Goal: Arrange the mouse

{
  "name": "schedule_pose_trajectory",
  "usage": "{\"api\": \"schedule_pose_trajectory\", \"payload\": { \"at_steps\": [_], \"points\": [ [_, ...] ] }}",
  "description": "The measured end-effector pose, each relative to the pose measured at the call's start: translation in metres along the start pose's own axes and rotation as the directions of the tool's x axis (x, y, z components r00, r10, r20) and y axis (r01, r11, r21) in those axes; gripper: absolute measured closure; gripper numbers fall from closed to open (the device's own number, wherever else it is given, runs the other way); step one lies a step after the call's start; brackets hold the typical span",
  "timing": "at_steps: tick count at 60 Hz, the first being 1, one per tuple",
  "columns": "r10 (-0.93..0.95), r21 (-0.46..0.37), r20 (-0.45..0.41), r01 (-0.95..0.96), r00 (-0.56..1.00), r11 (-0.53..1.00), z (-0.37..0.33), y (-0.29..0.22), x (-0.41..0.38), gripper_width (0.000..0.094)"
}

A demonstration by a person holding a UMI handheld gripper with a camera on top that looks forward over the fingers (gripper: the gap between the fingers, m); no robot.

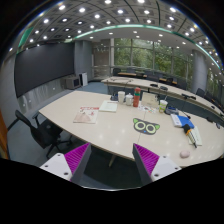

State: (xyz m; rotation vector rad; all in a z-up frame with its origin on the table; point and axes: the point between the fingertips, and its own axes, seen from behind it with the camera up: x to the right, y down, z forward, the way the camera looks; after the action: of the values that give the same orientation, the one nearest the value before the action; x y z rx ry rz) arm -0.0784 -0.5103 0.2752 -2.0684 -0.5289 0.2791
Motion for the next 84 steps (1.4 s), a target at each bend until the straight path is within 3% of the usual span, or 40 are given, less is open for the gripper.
{"api": "schedule_pose_trajectory", "payload": {
  "at_steps": [16, 28, 45, 58, 84],
  "points": [
    [0.032, -0.067, -0.064, -0.037, 0.997, 0.997, -0.008, 0.066, 0.072, 0.0085],
    [0.100, -0.119, -0.202, -0.125, 0.974, 0.985, 0.003, 0.143, 0.184, 0.0086],
    [0.223, -0.060, -0.362, -0.261, 0.905, 0.963, 0.058, 0.205, 0.382, 0.0092],
    [0.262, -0.044, -0.355, -0.296, 0.897, 0.954, 0.123, 0.220, 0.466, 0.0094],
    [0.327, -0.063, -0.326, -0.366, 0.887, 0.929, 0.208, 0.204, 0.519, 0.0095]
  ]
}}
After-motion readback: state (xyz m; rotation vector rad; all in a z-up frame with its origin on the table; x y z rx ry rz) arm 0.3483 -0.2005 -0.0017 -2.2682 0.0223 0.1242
